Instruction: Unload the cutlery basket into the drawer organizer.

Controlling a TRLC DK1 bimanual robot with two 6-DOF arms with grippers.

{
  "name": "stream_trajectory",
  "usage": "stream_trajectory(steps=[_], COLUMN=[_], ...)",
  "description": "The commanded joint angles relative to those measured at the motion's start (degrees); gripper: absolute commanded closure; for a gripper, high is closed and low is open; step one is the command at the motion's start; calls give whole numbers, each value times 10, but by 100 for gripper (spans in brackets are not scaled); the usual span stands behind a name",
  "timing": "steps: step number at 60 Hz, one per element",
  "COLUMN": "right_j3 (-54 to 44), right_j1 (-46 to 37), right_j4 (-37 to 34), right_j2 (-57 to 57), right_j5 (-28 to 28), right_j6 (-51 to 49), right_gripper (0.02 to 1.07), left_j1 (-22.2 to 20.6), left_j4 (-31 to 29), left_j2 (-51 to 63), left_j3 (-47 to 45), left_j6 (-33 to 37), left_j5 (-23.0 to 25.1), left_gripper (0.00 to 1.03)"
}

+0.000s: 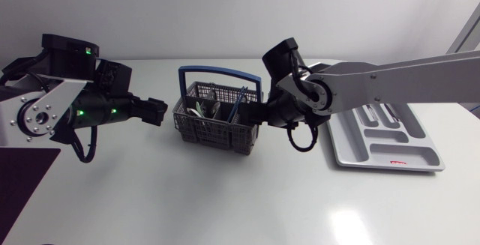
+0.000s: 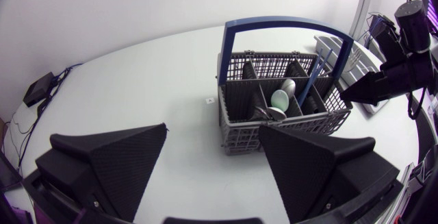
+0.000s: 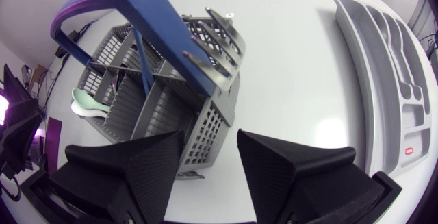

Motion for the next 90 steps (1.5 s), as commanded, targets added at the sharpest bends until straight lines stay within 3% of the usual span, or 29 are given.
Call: stream_trajectory(steps=[1,35,37,43,49,61,71,90], right_j3=[-21,-93,-100,-107,-109,-160,-189,-202], right_j1=[-18,-68,-66,-52,-48,-61,-61,-81], right_j4=[-7,-13,-5,2,4,64,57,15], right_j2=[14,-60,-73,-116,-157,-252,-302,-352], right_j5=[18,55,55,37,21,-57,-63,-168], right_j6=[9,-65,-67,-76,-90,-132,-186,-289], right_gripper=[49,49,45,14,7,7,7,7], left_j1=[-4,-29,-35,-61,-84,-130,-163,-229], left_j4=[8,15,16,46,59,44,-1,-11], left_j2=[4,10,9,-2,-16,-20,-33,-43], left_j3=[-13,-21,-23,-37,-42,-28,-13,-9], left_j6=[5,19,21,35,52,161,246,394], left_j5=[6,6,6,6,6,-7,-13,-18], left_gripper=[9,9,9,9,9,9,9,10])
